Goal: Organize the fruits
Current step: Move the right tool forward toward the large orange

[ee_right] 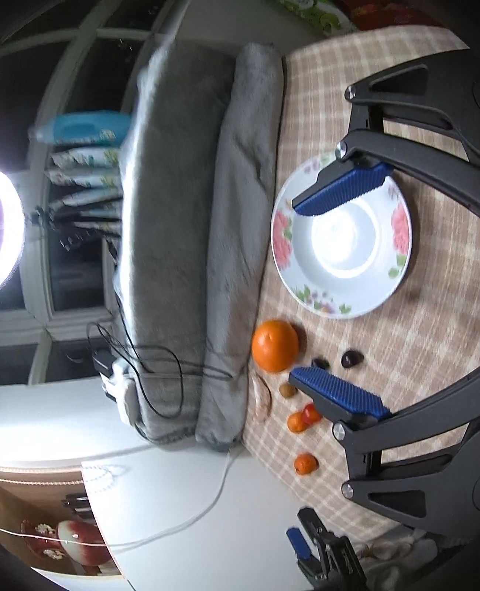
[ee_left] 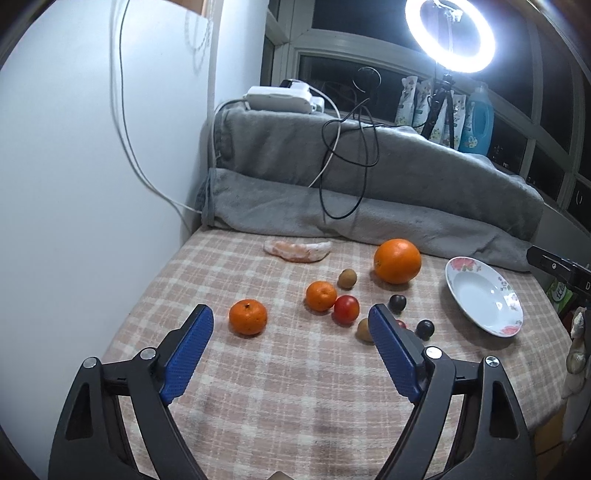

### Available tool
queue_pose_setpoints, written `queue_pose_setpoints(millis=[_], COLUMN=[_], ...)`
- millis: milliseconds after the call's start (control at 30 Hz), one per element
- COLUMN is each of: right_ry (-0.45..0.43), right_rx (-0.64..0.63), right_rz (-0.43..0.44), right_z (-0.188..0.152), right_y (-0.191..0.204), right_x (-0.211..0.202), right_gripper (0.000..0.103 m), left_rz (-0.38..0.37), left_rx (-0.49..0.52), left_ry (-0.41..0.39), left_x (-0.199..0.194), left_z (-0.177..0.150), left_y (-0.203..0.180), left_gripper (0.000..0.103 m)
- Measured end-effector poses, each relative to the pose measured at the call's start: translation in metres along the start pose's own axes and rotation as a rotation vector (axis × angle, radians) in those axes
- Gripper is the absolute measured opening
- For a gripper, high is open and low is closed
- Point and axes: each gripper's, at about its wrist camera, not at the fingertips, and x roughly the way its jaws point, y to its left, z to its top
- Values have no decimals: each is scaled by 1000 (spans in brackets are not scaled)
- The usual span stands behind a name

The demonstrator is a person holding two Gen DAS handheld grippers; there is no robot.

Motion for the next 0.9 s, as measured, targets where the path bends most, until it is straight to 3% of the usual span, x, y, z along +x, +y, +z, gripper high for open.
queue_pose_setpoints(millis=[167, 367, 800, 900], right_ry=[50, 144, 266, 294], right_rx=[18, 69, 84, 102], right_rz=[68, 157, 218, 233], right_z=[5, 14, 37, 37], right_y=[1, -5, -2, -5], right_x=[21, 57, 127, 141], right_gripper=[81, 81, 81, 81], left_rz=[-22, -100, -249, -279], left_rx=[-18, -27, -17, -15], left_ry=[27, 72, 167, 193], left_x=[10, 29, 89, 104], left_z=[0, 4, 17, 21], left_y=[5, 0, -30, -37], left_gripper=[86, 85, 80, 74])
